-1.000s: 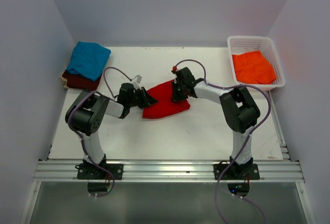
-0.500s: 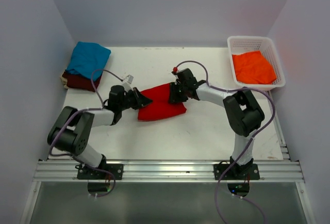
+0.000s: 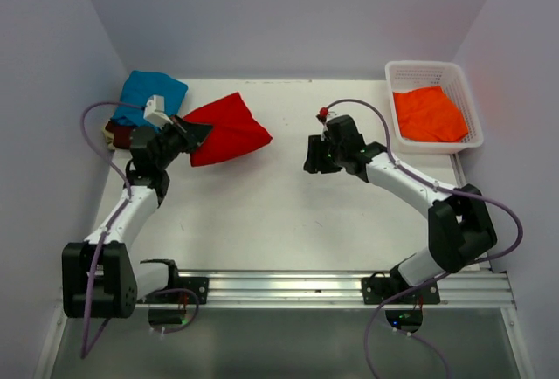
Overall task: Fold and stack the t-shirts
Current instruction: Put the neatly folded tshirt into the corner of the board with the left arm
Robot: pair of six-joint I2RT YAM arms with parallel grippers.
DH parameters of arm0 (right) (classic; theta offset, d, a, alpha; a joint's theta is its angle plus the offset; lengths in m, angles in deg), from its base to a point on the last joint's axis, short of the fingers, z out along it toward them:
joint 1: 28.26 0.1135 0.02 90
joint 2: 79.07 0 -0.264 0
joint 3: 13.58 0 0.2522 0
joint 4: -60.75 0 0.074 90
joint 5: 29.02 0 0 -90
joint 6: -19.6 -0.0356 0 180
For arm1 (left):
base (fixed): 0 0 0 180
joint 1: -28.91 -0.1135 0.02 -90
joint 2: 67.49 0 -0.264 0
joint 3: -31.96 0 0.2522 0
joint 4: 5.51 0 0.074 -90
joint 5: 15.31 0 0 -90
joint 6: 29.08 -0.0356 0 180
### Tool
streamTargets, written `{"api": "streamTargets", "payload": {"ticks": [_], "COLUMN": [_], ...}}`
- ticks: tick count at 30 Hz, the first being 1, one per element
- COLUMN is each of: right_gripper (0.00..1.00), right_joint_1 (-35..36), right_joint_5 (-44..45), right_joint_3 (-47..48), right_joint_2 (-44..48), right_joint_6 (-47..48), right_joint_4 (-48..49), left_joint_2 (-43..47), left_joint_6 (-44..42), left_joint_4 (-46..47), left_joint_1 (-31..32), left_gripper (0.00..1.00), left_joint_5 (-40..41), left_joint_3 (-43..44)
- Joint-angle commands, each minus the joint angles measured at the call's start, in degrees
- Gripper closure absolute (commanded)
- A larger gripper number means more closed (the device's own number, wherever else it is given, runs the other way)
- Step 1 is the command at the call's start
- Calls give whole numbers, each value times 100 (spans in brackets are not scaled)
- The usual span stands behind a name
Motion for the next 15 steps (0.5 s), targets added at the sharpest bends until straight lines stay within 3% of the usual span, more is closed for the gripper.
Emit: {"api": "streamTargets", "payload": {"ticks": [1,5,15], "right_gripper": [53,53,54], "right_joint_1": [-1,-1,-1], "right_joint_5": [126,29,55], "right_joint_3": [-359,-825,-1301], "right_joint_2": [257,372,600], "right_joint_6": [112,42,-81], "right_joint_4": [-298,-316,-421], "left_joint_2": [-133,-432,-2565], "left_joint_6": [346,961,1875], "left_joint_4": [478,1400,2614], "left_joint_1": [-837,-1883,-2544], "left_gripper": [100,100,100], "left_joint_5": [-361,-529,-1003], "left_joint_3": [409,620,2894]}}
